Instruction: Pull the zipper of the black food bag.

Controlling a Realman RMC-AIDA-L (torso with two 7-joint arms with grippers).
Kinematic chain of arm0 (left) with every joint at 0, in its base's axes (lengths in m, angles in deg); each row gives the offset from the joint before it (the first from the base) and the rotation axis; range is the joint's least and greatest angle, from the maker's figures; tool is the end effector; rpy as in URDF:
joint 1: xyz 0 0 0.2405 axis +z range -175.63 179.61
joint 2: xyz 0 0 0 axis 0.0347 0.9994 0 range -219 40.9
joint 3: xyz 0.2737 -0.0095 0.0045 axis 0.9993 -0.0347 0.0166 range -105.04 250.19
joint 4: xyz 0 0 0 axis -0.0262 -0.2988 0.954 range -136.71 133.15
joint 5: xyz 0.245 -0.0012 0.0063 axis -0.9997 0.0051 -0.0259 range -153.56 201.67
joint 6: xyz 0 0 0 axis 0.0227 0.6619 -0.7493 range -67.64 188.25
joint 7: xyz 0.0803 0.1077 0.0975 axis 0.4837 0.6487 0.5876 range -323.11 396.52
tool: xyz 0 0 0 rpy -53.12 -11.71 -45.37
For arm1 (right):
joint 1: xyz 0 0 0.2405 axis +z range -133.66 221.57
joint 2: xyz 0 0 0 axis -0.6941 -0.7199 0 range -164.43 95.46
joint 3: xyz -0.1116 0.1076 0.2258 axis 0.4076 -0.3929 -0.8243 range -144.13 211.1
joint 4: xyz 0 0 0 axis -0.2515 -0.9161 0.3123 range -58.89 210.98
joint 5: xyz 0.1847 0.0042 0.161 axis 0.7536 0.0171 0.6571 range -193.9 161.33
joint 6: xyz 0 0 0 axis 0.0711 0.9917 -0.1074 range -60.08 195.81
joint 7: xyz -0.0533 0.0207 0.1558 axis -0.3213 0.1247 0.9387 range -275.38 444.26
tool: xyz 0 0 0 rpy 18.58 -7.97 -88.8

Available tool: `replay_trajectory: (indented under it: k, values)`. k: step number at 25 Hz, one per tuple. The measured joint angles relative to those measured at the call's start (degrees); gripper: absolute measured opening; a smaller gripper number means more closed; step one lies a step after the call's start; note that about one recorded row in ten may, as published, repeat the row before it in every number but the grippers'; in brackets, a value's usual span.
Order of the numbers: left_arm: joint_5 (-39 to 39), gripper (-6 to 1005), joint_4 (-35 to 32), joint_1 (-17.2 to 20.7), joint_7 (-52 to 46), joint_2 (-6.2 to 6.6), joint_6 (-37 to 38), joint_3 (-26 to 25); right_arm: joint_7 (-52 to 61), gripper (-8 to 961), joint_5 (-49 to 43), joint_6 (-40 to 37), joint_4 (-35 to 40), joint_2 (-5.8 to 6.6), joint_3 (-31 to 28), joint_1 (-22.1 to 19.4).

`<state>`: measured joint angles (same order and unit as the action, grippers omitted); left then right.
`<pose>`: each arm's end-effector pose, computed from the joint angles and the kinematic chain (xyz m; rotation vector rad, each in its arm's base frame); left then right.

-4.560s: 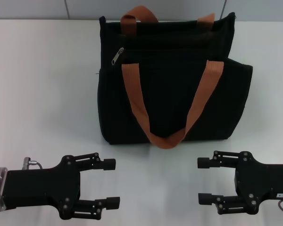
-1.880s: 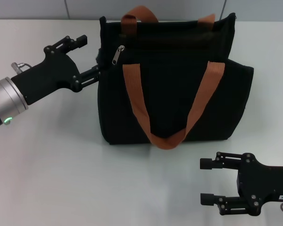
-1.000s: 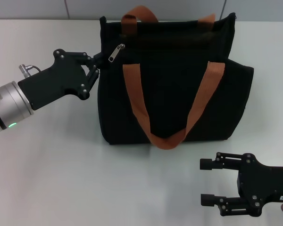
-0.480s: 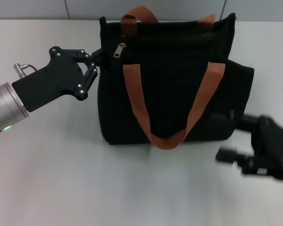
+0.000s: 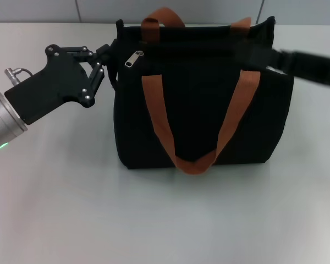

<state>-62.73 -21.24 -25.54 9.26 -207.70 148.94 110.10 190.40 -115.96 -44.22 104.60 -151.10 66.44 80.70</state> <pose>-0.2949 0.3649 -0.0267 -2.2193 0.0766 -0.8873 0.2127 0.3614 0.0150 2.4192 -0.9866 -1.3393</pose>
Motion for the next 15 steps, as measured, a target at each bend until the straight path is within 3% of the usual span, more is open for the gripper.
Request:
replay_trajectory:
  k: [6,15]
  values:
    - [0.3,29,-0.1,0.1,0.4,0.0,0.3,0.0,15.1,745,-1.5,5.2,1.7,1.82,1.9,6.9]
    - [0.4,32,0.1,0.1,2.2,-0.06,2.1,0.1,29.8,744,-4.5,15.1,4.5,1.93,13.3,12.9]
